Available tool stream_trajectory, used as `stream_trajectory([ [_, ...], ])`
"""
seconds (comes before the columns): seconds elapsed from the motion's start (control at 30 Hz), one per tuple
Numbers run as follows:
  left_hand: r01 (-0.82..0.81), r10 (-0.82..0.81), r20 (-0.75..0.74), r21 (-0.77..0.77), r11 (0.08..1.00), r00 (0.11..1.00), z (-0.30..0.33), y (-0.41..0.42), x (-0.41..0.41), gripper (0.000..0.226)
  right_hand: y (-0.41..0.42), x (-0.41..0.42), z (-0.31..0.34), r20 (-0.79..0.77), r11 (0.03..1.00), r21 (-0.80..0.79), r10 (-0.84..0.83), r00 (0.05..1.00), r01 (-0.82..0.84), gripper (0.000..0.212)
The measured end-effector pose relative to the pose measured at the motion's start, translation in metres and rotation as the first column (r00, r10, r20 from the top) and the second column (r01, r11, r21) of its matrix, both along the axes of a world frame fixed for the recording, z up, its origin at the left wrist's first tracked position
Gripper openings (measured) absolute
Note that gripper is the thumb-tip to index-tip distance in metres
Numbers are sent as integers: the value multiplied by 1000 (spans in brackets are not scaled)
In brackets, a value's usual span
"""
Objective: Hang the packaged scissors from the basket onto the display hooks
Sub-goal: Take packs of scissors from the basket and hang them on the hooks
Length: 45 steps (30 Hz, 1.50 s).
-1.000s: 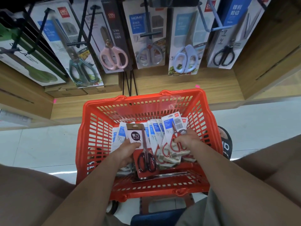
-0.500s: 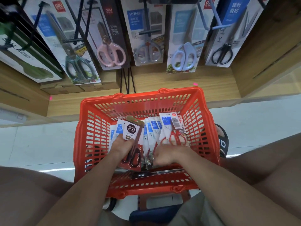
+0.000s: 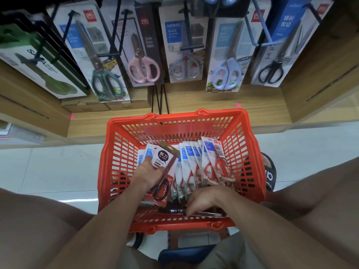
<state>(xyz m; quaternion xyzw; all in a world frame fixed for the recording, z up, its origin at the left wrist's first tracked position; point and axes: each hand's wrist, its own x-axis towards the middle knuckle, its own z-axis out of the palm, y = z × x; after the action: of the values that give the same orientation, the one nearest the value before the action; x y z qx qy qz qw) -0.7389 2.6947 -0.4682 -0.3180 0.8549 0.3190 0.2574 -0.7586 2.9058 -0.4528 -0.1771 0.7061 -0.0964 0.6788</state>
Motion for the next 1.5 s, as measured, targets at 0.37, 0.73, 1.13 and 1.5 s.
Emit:
stream_trajectory([
  [0.37, 106, -106, -103, -5, 994, 989, 31, -9, -5, 24, 5, -13, 23, 111, 996, 46, -78, 991, 73, 60],
  [0.73, 598, -641, -88, -282, 750, 762, 58, -20, -9, 65, -6, -29, 44, 77, 994, 73, -86, 993, 80, 75],
  [1.13, 800, -845, -35, -303, 518, 534, 175, -50, -38, 40, -54, -93, 163, -438, 912, -323, 93, 894, -253, 14],
  [1.5, 498, -540, -449, -220, 839, 711, 259, -115, 16, 28, -105, -120, 252, -380, 596, -803, -552, 742, 33, 20],
])
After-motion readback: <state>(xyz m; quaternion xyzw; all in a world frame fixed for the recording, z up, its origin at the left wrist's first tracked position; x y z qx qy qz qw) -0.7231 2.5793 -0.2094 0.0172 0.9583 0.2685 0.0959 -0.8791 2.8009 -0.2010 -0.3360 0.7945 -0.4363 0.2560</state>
